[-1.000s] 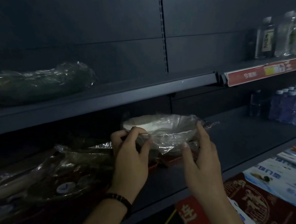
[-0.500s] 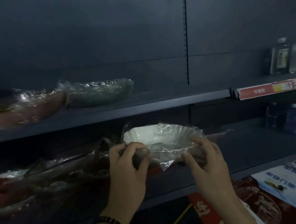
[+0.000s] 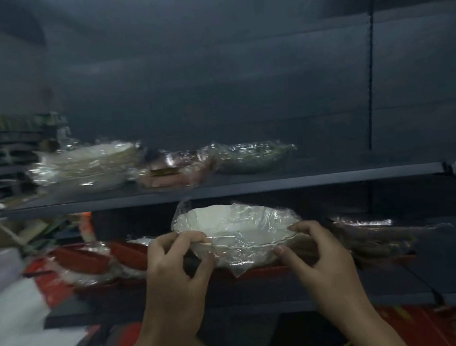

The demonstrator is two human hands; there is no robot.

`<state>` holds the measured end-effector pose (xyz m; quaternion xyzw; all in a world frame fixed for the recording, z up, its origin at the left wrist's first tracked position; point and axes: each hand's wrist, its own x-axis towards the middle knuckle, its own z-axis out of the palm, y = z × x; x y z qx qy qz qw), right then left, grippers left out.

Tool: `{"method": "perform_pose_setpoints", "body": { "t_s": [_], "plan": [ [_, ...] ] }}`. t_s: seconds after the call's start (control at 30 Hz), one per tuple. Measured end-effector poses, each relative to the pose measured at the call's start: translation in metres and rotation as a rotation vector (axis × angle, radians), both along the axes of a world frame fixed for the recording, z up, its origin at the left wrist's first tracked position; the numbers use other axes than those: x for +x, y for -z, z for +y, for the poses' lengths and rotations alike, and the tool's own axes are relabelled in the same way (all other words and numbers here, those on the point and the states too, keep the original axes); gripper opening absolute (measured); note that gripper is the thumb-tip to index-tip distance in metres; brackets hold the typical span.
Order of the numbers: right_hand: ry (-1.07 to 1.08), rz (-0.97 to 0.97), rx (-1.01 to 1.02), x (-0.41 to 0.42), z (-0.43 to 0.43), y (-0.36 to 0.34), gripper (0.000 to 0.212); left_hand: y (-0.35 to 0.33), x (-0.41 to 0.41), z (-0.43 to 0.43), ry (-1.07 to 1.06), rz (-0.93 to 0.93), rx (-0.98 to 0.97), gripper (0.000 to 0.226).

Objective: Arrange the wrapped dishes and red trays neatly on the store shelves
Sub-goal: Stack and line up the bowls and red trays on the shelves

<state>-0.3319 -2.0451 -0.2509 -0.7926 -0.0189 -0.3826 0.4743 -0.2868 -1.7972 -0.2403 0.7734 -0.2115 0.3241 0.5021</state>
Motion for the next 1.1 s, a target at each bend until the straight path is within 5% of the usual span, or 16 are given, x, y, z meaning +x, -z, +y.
{"method": "perform_pose_setpoints", "body": {
  "t_s": [0.27, 0.6, 0.83, 1.1],
  "plan": [
    [-0.179, -0.131, -0.064, -0.001, 0.092, -0.042, 0.039, -0.044, -0.045, 0.1, -0.217, -0.152, 0.027, 0.037],
    [-0.296, -0.244, -0.1, 0.036, 0.168, -0.132, 0.03, -0.127, -0.036, 0.182, -0.225, -0.159, 0.091, 0.045],
    [-0.265, -0.272, -0.158, 0.123, 0.207, -0.189, 0.038, -0.167, 0.038, 0.222, -0.178, -0.116, 0.081, 0.071],
    [-0.263, -0.192, -0.234, 0.236, 0.26, -0.235, 0.032, -0.194, 0.173, 0.26, -0.31, -0.087, 0.012, 0.074]
  ]
}}
